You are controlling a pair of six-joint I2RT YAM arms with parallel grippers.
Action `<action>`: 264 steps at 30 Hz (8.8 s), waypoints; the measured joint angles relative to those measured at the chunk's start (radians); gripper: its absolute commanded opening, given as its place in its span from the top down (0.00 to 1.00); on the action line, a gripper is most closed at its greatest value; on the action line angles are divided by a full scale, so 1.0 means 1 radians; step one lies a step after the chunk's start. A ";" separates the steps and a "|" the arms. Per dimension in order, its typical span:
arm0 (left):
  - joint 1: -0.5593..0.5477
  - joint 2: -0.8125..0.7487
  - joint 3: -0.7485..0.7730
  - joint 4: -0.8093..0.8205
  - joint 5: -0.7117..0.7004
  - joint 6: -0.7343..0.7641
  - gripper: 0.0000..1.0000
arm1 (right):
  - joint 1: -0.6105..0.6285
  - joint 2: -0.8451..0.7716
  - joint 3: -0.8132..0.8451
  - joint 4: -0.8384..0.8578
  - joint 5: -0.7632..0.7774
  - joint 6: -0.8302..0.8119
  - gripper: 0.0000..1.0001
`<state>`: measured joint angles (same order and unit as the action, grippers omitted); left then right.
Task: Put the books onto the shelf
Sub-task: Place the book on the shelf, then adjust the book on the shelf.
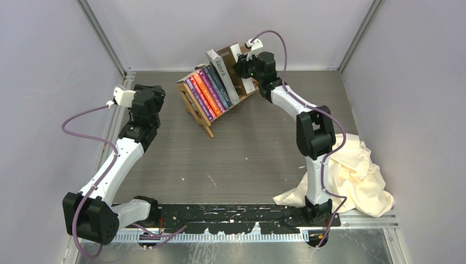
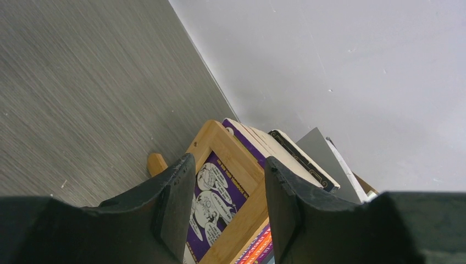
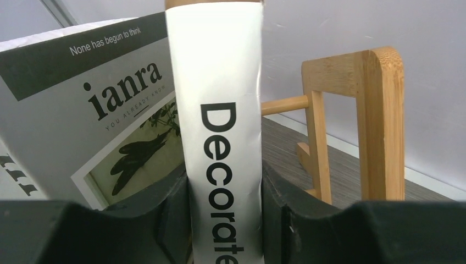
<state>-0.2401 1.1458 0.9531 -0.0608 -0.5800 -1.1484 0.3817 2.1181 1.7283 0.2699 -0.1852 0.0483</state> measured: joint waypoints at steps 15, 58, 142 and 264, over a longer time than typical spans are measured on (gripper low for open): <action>-0.002 -0.065 -0.040 -0.004 -0.003 -0.026 0.51 | -0.011 -0.021 -0.058 0.062 -0.072 0.009 0.62; -0.086 -0.102 -0.086 -0.008 -0.084 -0.023 0.52 | 0.012 -0.079 -0.240 0.204 -0.117 0.097 0.31; -0.072 0.205 -0.026 0.116 -0.010 -0.126 0.53 | -0.028 0.423 0.492 -0.220 0.036 0.568 0.84; -0.125 -0.066 -0.135 0.022 -0.082 -0.127 0.54 | 0.020 -0.273 -0.314 -0.365 0.282 0.340 0.51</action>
<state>-0.3649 1.0794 0.8185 -0.0391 -0.6624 -1.2751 0.4015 1.8454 1.4143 -0.0952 0.0967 0.3882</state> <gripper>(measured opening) 0.457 0.473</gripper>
